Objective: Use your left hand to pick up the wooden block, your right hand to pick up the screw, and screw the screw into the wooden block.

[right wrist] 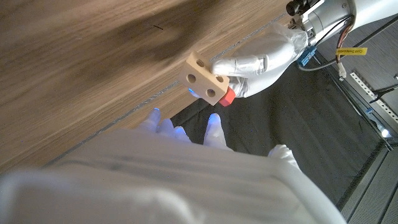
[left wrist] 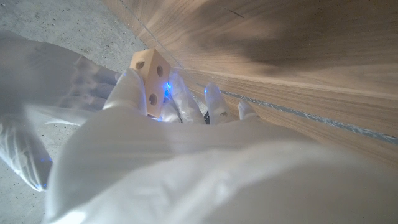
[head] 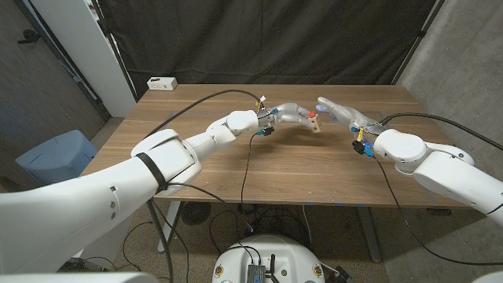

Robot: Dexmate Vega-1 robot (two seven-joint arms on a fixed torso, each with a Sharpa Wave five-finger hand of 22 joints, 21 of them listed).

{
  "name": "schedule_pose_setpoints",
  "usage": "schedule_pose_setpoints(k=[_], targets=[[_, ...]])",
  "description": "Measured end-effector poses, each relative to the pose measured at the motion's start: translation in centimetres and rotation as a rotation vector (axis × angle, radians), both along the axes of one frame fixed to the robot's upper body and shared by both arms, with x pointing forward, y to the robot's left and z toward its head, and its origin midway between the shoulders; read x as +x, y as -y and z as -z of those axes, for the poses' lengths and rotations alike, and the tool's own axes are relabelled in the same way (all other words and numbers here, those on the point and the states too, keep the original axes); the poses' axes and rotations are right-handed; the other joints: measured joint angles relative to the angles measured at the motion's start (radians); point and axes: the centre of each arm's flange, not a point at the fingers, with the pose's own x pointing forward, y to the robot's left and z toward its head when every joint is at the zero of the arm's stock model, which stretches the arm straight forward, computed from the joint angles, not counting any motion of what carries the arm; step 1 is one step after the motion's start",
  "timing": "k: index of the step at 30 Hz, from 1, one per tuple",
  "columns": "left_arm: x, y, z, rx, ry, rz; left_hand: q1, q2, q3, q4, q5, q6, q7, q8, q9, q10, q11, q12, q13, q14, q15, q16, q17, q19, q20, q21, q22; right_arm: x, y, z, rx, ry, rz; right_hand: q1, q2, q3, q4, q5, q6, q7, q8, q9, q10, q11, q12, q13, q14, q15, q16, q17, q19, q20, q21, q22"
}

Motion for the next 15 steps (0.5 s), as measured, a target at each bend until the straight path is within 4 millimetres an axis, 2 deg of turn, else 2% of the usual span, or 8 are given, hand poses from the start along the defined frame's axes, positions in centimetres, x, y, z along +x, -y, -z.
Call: schedule_pose_setpoints(k=[12,13,15], targets=[[0.3,-0.1,0.2,0.020,0.004,-0.019,0.000,0.000,-0.001,-0.001,0.000,0.000,0.000,-0.001,0.000,0.000,0.000,0.000,0.000,0.000,0.000,0.000,0.000,0.000,0.000,0.000,0.000,0.3,0.3,0.2,0.012,-0.003,0.007,0.000,0.000,0.000,0.000,0.000,0.000,0.000,0.000,0.000,0.000,0.000,0.000,0.000,0.000,0.000,0.000,0.000,0.000,0.000,0.000,0.000],[0.2,-0.6,-0.8,0.033,0.027,-0.023,0.000,0.000,-0.001,-0.001,0.000,0.000,0.000,-0.001,0.000,0.000,0.000,0.000,0.000,0.000,0.000,0.000,0.000,0.000,0.000,0.000,0.000,0.3,0.4,-0.1,0.020,0.013,0.016,0.000,0.000,0.000,0.000,0.000,0.000,0.000,0.000,0.000,0.000,0.000,0.000,0.000,0.000,0.000,0.000,0.000,0.000,0.000,0.000,0.000],[0.3,-0.6,-0.9,0.038,0.030,-0.025,0.000,0.000,-0.001,-0.001,0.000,0.000,0.000,-0.001,0.000,0.000,0.000,0.000,0.000,0.000,0.000,0.000,0.000,0.000,0.000,0.000,0.000,0.3,0.4,-0.1,0.022,0.015,0.017,0.000,0.000,0.000,0.000,0.000,0.000,0.000,0.000,0.000,0.000,0.000,0.000,0.000,0.000,0.000,0.000,0.000,0.000,0.000,0.000,0.000]])
